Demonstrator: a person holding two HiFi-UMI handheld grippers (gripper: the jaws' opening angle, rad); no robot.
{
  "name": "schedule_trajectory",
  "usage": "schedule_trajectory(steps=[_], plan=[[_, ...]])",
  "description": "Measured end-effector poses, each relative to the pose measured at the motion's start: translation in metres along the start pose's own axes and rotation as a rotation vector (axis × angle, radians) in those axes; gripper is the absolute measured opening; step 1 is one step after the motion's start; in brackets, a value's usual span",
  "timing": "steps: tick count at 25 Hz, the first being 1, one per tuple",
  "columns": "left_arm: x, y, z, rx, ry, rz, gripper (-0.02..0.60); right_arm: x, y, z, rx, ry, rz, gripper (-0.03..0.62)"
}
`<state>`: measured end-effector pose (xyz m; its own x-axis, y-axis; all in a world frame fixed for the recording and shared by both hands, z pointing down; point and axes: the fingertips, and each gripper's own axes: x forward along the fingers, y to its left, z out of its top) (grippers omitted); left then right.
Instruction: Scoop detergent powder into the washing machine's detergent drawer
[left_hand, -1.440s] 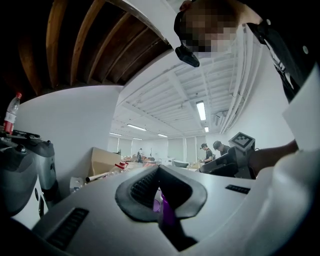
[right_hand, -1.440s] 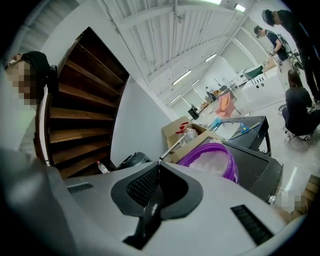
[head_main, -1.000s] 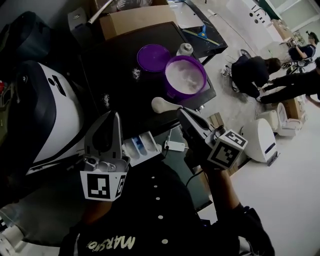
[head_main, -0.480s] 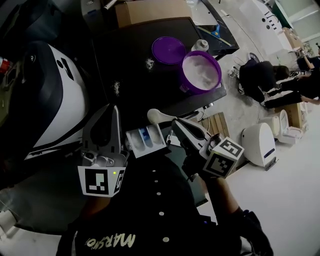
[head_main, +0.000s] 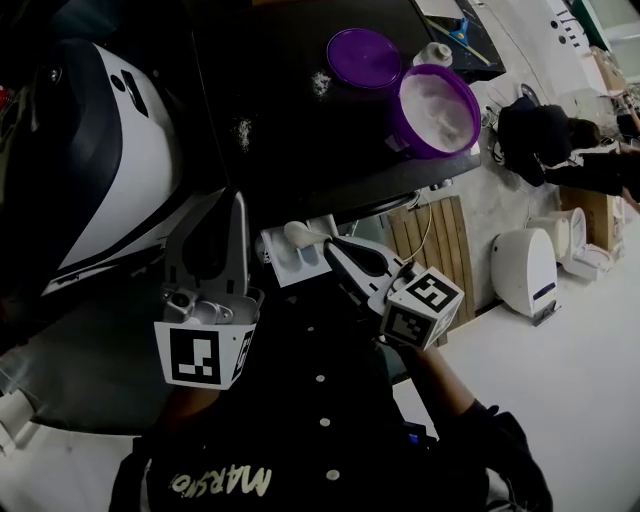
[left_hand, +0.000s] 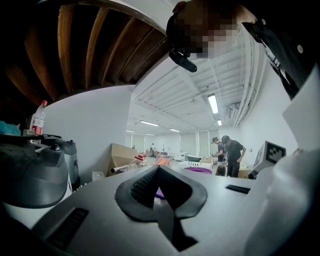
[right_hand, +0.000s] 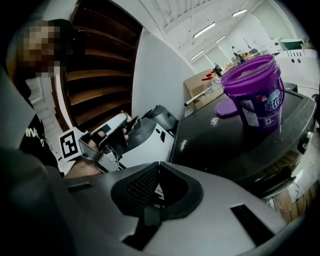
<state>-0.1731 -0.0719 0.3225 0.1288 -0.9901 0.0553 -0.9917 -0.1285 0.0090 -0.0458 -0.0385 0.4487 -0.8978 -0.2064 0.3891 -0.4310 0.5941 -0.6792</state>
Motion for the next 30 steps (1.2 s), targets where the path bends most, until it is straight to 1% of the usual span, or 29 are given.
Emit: schedule_trajectory(steps=[6,9,12,17,19,21,24,30], plan=[[-0.005,0.005,-0.013,-0.011,0.029,0.01,0.014,0.028,-0.018,-0.044,-0.067,0.099,-0.017,0.031],[-0.009,0.008,-0.021,-0.02,0.042,0.021,0.014,0.039,-0.024,-0.06,-0.122,0.137,-0.02,0.031],[-0.013,0.011,-0.027,-0.028,0.054,0.032,0.014,0.051,-0.022,-0.07,-0.223,0.178,-0.005,0.031],[-0.017,0.014,-0.034,-0.045,0.071,0.05,0.014,0.064,-0.018,-0.086,-0.438,0.249,0.022,0.031],[-0.02,0.014,-0.039,-0.063,0.091,0.058,0.014,0.067,-0.015,-0.091,-0.536,0.272,0.035,0.031],[-0.02,0.014,-0.042,-0.07,0.096,0.065,0.014,0.068,-0.014,-0.099,-0.668,0.302,0.045,0.031],[-0.021,0.012,-0.044,-0.073,0.098,0.068,0.014,0.069,-0.012,-0.113,-0.896,0.339,0.063,0.031],[-0.021,0.007,-0.046,-0.07,0.105,0.068,0.014,0.069,-0.013,-0.137,-1.366,0.377,0.083,0.031]])
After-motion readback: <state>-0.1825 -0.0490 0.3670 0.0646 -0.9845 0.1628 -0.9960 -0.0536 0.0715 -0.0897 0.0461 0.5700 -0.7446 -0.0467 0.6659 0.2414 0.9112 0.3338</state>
